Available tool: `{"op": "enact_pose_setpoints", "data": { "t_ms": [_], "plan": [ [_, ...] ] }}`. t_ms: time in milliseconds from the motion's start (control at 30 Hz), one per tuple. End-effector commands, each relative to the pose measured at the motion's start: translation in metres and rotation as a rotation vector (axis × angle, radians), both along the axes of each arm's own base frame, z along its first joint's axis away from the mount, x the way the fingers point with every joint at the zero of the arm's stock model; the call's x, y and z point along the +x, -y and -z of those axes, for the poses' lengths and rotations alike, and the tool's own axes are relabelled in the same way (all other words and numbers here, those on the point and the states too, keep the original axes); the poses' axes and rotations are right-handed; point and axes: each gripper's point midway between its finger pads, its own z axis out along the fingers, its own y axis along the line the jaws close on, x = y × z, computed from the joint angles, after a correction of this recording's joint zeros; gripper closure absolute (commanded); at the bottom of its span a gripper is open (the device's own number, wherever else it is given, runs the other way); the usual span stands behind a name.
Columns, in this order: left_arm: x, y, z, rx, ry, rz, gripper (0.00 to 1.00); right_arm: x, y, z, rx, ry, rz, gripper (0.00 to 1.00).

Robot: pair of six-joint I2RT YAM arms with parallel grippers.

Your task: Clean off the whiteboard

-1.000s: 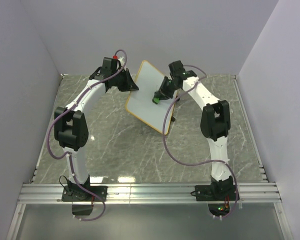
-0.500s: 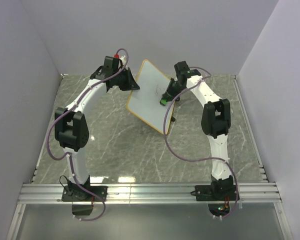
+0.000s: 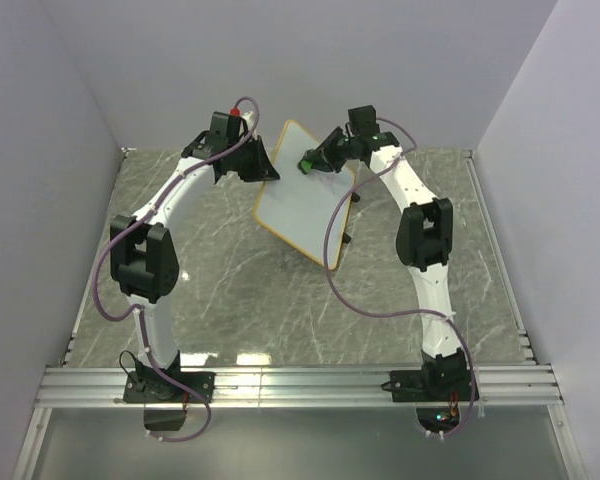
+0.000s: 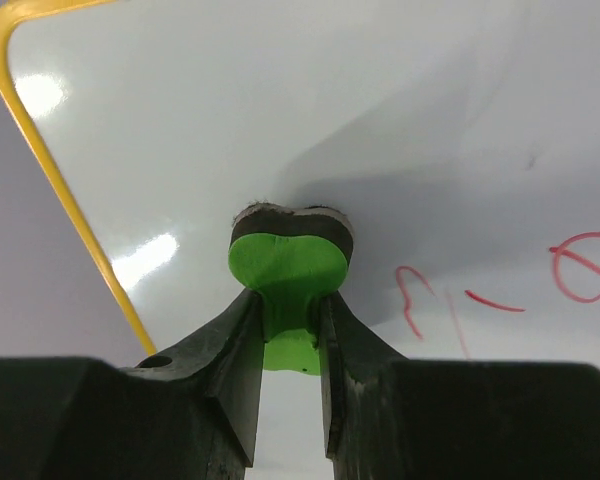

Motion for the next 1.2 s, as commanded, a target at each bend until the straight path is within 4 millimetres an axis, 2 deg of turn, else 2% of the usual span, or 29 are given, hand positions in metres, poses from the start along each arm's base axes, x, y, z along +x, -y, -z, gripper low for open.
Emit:
{"op": "enact_pose_setpoints", "data": {
  "t_ms": [0, 33, 67, 100, 167, 267, 333, 433, 467, 533, 567, 633, 667, 700, 767, 800, 833, 867, 933, 1000, 1067, 1167],
  "plan": [
    [-0.056, 0.038, 0.043, 0.089, -0.12, 0.227, 1.0, -0.016, 0.007, 0.063, -0.082, -0.126, -0.001, 1.0],
    [-0.055, 0.039, 0.042, 0.087, -0.119, 0.228, 1.0, -0.021, 0.013, 0.07, -0.1, -0.144, -0.002, 1.0],
    [-0.055, 0.039, 0.043, 0.087, -0.119, 0.228, 1.0, -0.035, 0.023, 0.092, -0.138, -0.19, -0.011, 1.0],
    [-0.055, 0.039, 0.043, 0.085, -0.121, 0.23, 1.0, -0.042, 0.033, 0.09, -0.157, -0.203, -0.008, 1.0],
    [-0.053, 0.04, 0.043, 0.086, -0.118, 0.232, 1.0, -0.058, 0.048, 0.109, -0.233, -0.247, -0.006, 1.0],
    [-0.052, 0.041, 0.044, 0.081, -0.117, 0.239, 1.0, -0.081, 0.066, 0.12, -0.334, -0.281, -0.029, 1.0],
    [-0.051, 0.044, 0.044, 0.074, -0.117, 0.247, 1.0, -0.086, 0.066, 0.119, -0.341, -0.288, -0.034, 1.0],
    [-0.051, 0.046, 0.046, 0.068, -0.121, 0.255, 1.0, -0.081, 0.057, 0.115, -0.331, -0.276, -0.048, 1.0],
    [-0.052, 0.046, 0.048, 0.066, -0.126, 0.259, 1.0, -0.072, 0.05, 0.103, -0.303, -0.246, -0.049, 1.0],
    [-0.051, 0.046, 0.049, 0.068, -0.122, 0.267, 1.0, -0.062, 0.038, 0.1, -0.265, -0.241, -0.052, 1.0],
    [-0.052, 0.045, 0.05, 0.073, -0.128, 0.266, 1.0, -0.047, 0.03, 0.082, -0.219, -0.202, -0.035, 1.0],
    [-0.051, 0.046, 0.049, 0.076, -0.121, 0.273, 1.0, -0.031, 0.016, 0.074, -0.136, -0.17, -0.032, 1.0],
    [-0.051, 0.045, 0.05, 0.078, -0.121, 0.273, 1.0, -0.019, 0.008, 0.058, -0.086, -0.145, -0.006, 1.0],
    [-0.051, 0.046, 0.048, 0.076, -0.118, 0.279, 1.0, -0.007, 0.002, 0.051, -0.046, -0.104, 0.004, 1.0],
    [-0.051, 0.046, 0.049, 0.079, -0.12, 0.281, 1.0, 0.012, -0.004, 0.032, 0.014, -0.068, 0.057, 1.0],
    [-0.052, 0.045, 0.048, 0.079, -0.12, 0.285, 1.0, 0.02, -0.005, 0.033, 0.029, -0.06, 0.076, 1.0],
    [-0.052, 0.045, 0.047, 0.082, -0.115, 0.286, 1.0, 0.032, -0.008, 0.02, 0.065, -0.007, 0.09, 1.0],
    [-0.052, 0.045, 0.047, 0.084, -0.114, 0.286, 1.0, 0.038, -0.01, 0.024, 0.092, -0.025, 0.116, 1.0],
    [-0.053, 0.042, 0.046, 0.094, -0.108, 0.283, 1.0, 0.051, -0.013, 0.013, 0.13, 0.007, 0.144, 1.0],
    [-0.053, 0.042, 0.045, 0.097, -0.106, 0.282, 1.0, 0.057, -0.015, 0.01, 0.161, 0.017, 0.162, 1.0],
    [-0.054, 0.04, 0.045, 0.099, -0.107, 0.281, 1.0, 0.058, -0.014, 0.016, 0.152, 0.012, 0.169, 1.0],
    [-0.054, 0.04, 0.044, 0.092, -0.107, 0.284, 1.0, 0.051, 0.002, 0.032, 0.073, -0.009, 0.17, 1.0]
  ]
}}
